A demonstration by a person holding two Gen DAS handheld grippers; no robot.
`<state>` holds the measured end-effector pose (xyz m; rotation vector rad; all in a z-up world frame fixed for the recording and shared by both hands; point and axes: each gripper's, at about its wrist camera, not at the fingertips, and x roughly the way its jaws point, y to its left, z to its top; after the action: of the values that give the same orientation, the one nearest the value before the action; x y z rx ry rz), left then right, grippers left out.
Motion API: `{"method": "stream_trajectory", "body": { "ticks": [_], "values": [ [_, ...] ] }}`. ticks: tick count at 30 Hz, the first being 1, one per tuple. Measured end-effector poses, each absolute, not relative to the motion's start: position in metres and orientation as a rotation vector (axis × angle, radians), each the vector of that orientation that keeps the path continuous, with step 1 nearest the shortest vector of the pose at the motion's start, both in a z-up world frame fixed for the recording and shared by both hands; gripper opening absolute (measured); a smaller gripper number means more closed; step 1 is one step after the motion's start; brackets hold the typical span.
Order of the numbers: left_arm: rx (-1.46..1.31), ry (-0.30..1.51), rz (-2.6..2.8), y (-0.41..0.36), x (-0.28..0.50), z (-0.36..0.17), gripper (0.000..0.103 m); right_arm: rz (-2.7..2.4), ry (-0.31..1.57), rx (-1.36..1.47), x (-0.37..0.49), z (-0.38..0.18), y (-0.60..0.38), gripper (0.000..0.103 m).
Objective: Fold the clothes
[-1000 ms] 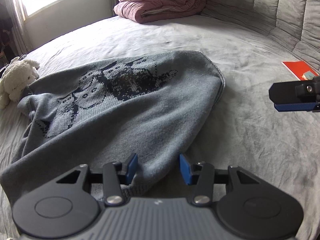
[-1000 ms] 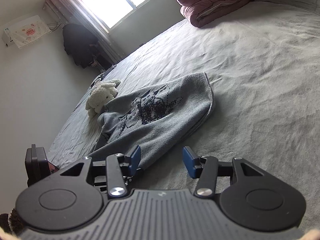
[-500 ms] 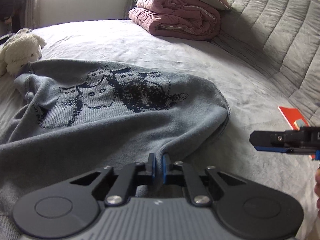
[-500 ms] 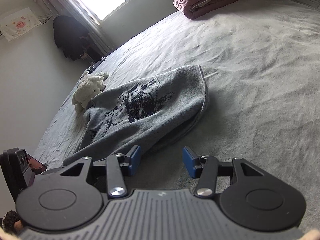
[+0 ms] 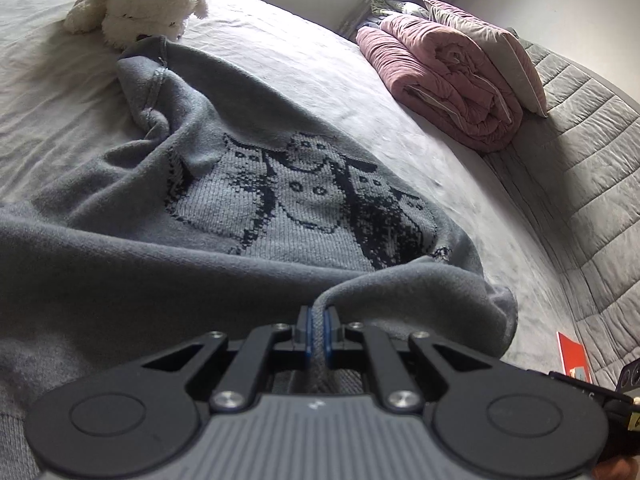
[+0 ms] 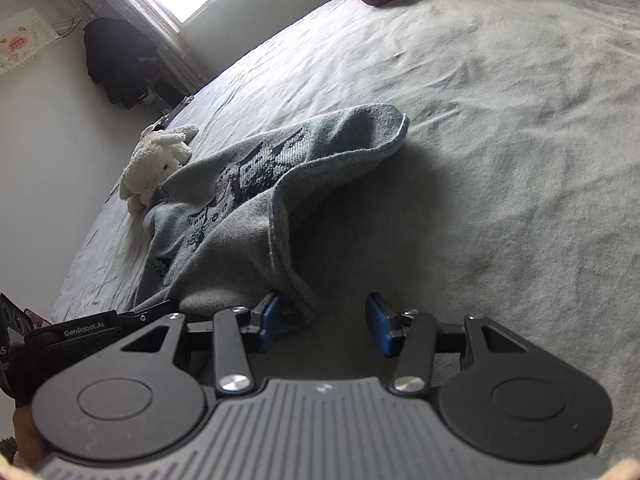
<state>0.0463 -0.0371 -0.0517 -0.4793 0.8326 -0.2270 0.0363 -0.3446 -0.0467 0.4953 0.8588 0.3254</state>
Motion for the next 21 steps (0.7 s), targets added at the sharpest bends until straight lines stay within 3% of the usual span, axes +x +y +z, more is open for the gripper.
{"method": "stream_trajectory", "body": {
  "ticks": [5, 9, 14, 21],
  "values": [
    [-0.460, 0.818, -0.240, -0.030, 0.041, -0.049, 0.007, 0.304, 0.842, 0.452, 0.041, -0.055, -0.319, 0.013],
    [-0.423, 0.794, -0.251, -0.025, 0.033, -0.041, 0.007, 0.315, 0.822, 0.490, 0.037, -0.045, -0.326, 0.009],
    [-0.377, 0.768, -0.218, -0.007, 0.018, -0.030, 0.028, 0.340, 0.764, 0.506, 0.017, -0.020, -0.344, 0.008],
    [-0.306, 0.750, -0.122, 0.032, -0.004, -0.028, 0.034, 0.254, 0.731, 0.521, -0.006, -0.001, -0.381, 0.008]
  ]
}}
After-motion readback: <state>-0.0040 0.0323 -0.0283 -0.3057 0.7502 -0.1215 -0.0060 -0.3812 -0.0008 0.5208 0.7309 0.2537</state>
